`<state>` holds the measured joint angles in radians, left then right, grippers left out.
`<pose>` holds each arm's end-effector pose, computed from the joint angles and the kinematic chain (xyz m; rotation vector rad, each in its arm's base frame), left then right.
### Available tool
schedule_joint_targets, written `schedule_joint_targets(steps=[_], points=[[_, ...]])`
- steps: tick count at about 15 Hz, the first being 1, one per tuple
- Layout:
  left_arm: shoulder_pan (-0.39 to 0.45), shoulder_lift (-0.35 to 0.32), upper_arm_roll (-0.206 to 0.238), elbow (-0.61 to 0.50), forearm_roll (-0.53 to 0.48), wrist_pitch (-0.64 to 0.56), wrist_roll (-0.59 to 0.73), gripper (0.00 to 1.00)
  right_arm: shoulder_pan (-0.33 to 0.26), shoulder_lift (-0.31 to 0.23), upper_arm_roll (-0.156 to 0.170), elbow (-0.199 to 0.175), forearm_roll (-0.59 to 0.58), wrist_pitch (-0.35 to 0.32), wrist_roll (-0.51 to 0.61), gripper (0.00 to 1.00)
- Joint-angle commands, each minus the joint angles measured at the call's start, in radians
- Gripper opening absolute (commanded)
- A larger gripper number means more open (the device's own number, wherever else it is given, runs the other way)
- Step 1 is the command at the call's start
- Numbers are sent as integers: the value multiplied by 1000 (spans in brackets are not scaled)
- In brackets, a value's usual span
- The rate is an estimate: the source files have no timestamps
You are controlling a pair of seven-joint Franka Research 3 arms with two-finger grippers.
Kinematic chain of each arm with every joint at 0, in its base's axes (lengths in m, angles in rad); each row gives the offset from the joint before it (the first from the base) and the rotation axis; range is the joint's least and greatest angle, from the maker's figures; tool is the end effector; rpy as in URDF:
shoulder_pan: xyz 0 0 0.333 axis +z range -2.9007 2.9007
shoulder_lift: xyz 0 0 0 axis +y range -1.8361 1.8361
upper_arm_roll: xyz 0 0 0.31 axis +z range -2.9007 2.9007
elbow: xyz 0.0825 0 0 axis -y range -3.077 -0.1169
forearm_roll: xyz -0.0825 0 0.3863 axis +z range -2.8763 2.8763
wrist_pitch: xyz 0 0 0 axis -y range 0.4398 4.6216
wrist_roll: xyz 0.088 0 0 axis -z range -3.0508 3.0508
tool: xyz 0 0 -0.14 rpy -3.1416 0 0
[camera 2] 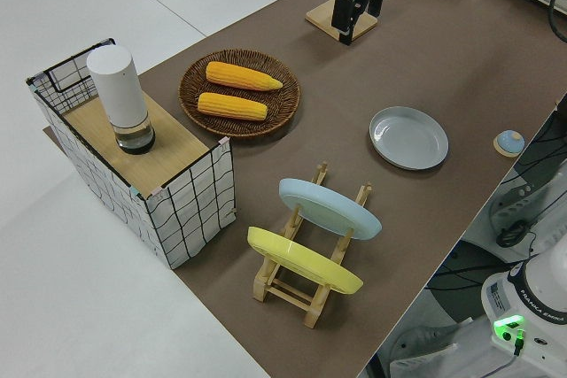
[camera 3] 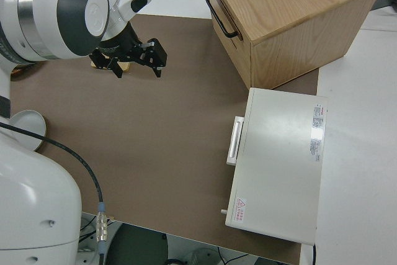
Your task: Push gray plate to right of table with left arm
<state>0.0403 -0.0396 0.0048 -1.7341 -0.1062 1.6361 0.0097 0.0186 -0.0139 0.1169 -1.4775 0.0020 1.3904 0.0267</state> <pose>0.5435 0.0104 0.5361 3.0322 0.0689 -0.0841 0.5260 0.0725 0.6214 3.1293 0.1707 -0.1146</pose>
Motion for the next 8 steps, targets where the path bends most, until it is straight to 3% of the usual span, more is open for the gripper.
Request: schedule_joint_targets(steps=[1, 8], points=[[4, -3, 3, -7, -10, -10, -39, 998, -20, -3, 13, 8, 10, -14, 2, 983], [24, -5, 11, -8, -10, -22, -20, 998, -20, -3, 13, 8, 10, -14, 2, 983]])
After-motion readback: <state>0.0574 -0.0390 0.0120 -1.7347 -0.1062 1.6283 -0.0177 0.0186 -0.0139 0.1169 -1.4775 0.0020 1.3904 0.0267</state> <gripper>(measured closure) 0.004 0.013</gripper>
